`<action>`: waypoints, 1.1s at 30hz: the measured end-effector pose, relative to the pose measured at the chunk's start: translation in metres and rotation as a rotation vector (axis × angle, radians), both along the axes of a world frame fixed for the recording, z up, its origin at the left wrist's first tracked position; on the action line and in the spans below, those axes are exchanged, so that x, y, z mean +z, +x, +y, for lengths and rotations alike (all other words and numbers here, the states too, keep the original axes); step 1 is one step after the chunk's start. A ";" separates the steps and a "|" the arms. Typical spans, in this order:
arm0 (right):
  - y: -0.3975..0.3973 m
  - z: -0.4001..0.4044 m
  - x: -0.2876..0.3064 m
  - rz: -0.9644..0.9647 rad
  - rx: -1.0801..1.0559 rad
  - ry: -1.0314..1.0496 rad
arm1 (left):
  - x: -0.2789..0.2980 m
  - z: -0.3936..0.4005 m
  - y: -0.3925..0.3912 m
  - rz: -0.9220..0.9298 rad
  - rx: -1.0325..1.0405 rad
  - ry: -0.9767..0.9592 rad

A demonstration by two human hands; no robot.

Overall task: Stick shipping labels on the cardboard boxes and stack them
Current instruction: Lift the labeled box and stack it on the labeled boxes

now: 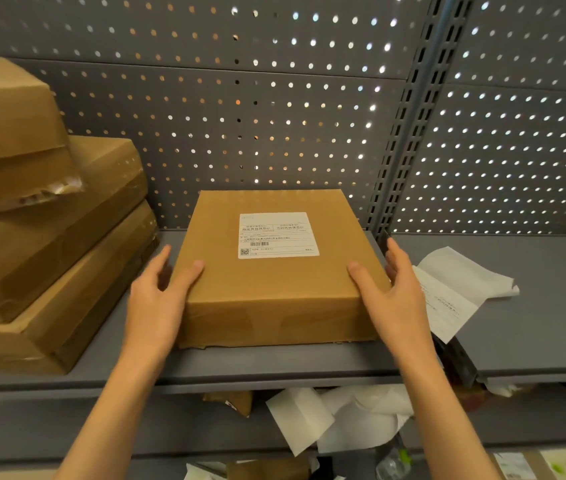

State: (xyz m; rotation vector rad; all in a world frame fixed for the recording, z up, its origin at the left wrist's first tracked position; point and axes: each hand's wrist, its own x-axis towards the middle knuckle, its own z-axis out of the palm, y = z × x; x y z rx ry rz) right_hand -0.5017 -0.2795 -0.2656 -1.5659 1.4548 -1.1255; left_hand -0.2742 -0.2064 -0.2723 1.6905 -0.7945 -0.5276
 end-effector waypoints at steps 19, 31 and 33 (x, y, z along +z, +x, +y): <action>0.004 0.010 -0.007 -0.431 0.015 0.080 | -0.004 0.004 0.008 0.333 -0.218 -0.272; -0.022 0.030 0.001 -0.412 -0.114 -0.157 | 0.014 -0.015 -0.002 0.247 -0.420 -0.409; -0.032 0.035 0.001 -0.422 -0.147 -0.166 | 0.017 -0.018 -0.012 0.232 -0.471 -0.426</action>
